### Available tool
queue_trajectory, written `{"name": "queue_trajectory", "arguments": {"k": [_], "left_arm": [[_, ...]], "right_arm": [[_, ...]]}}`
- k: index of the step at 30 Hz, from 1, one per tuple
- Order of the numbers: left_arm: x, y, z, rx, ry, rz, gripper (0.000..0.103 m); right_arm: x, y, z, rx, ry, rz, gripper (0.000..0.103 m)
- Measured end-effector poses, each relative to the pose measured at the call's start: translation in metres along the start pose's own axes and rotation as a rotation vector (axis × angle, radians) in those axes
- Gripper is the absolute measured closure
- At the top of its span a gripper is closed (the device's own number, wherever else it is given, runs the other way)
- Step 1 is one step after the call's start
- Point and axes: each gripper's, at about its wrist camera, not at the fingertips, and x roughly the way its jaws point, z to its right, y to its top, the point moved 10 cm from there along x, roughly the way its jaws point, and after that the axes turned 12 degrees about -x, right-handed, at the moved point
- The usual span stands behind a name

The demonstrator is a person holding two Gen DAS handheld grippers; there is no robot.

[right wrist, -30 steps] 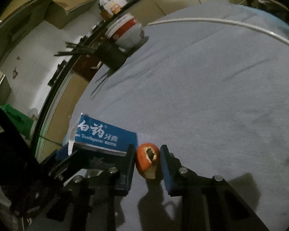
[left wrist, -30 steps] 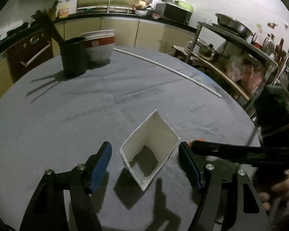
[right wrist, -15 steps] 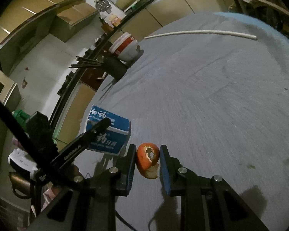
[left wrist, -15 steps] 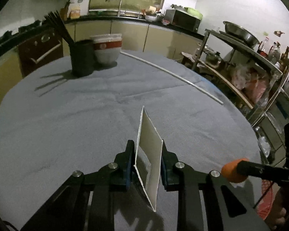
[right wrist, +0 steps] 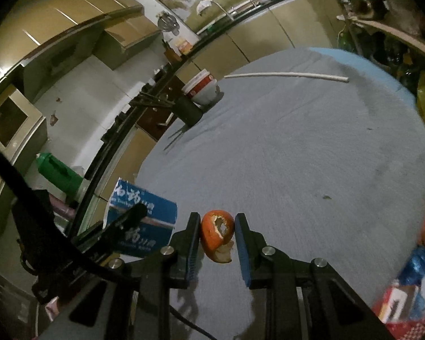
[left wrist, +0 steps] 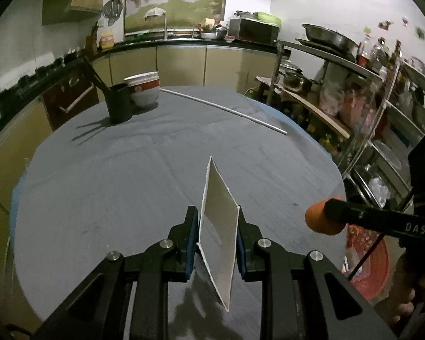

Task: Collect trash
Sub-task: 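Lift the orange peel and toothpaste box and carry them toward the red basket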

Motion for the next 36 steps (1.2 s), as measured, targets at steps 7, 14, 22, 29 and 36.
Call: {"name": "queue_trajectory", "arguments": {"k": [7, 14, 22, 29, 36], "left_arm": [[-0.029, -0.022, 0.033, 0.073, 0.071, 0.045, 0.078], [-0.060, -0.036, 0.057, 0.131, 0.117, 0.092, 0.078], [-0.083, -0.054, 0.083, 0.162, 0.183, 0.129, 0.078], [-0.072, -0.059, 0.096, 0.185, 0.273, 0.111, 0.078], [-0.048, -0.058, 0.105, 0.200, 0.354, 0.075, 0.078]], "right_arm": [[-0.053, -0.014, 0.002, -0.009, -0.013, 0.063, 0.076], [-0.096, -0.026, -0.004, -0.015, 0.009, 0.140, 0.076], [-0.129, -0.043, -0.012, -0.036, 0.070, 0.178, 0.076], [-0.134, -0.046, -0.004, -0.071, 0.108, 0.196, 0.076], [-0.120, -0.035, 0.013, -0.079, 0.152, 0.193, 0.076]]}}
